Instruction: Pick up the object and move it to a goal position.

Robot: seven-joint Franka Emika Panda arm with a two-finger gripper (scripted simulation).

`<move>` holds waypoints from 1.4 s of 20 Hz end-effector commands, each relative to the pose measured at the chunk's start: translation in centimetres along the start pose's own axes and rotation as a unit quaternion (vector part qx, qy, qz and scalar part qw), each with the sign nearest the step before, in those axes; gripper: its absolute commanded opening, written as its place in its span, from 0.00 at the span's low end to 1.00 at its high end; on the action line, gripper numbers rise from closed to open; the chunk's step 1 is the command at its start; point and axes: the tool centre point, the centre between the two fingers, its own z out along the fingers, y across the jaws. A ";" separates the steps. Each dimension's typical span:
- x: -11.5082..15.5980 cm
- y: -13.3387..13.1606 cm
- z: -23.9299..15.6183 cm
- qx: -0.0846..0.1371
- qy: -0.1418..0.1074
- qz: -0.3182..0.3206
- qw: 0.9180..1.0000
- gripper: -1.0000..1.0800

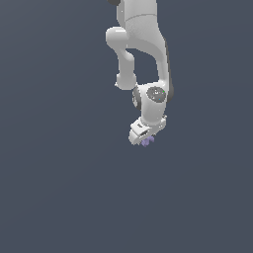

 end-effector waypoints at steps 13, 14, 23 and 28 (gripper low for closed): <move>0.1 0.1 0.1 -0.001 0.002 0.000 1.000 0.00; 0.1 0.1 0.0 -0.001 0.002 0.000 1.000 0.00; -1.2 3.1 -3.1 -0.001 0.001 0.000 1.000 0.00; -2.5 6.5 -6.7 0.000 0.001 -0.001 1.000 0.00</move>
